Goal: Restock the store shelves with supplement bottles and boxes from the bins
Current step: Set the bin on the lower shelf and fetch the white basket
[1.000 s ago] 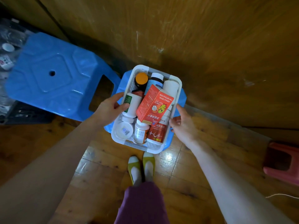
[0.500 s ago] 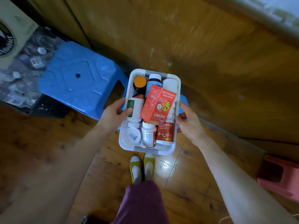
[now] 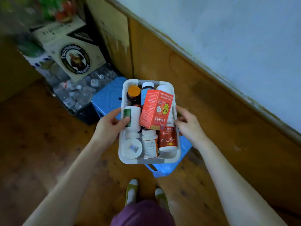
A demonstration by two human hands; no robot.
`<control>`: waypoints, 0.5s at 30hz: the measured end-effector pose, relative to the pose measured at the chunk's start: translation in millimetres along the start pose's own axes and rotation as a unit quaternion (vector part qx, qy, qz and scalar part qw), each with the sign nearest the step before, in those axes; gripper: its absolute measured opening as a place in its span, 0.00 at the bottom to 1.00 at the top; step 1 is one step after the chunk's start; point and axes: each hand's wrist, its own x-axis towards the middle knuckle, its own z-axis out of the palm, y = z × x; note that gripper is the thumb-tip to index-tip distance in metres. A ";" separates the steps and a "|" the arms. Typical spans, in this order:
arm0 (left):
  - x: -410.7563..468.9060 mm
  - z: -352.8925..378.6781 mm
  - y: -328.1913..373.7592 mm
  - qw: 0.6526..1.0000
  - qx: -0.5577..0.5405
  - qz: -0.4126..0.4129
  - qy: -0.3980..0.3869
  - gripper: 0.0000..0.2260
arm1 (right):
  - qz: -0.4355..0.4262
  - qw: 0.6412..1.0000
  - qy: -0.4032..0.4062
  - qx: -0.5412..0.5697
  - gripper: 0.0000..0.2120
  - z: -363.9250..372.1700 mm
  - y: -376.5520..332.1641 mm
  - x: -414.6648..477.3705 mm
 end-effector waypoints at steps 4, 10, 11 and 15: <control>-36.3 -14.8 11.3 0.997 -0.005 -0.014 0.073 0.15 | -0.049 0.997 -0.062 -0.006 0.21 -2.7 -28.6 -11.2; -116.0 -14.1 19.4 0.978 -0.033 -0.021 0.204 0.13 | -0.109 0.978 -0.171 -0.046 0.22 -4.9 -54.7 -36.5; -126.9 -12.7 19.6 0.975 -0.043 -0.027 0.218 0.13 | -0.113 0.975 -0.184 -0.052 0.23 -4.3 -56.9 -40.0; -201.9 -8.2 21.1 0.943 -0.089 -0.067 0.313 0.13 | -0.142 0.946 -0.279 -0.088 0.23 4.4 -70.0 -79.2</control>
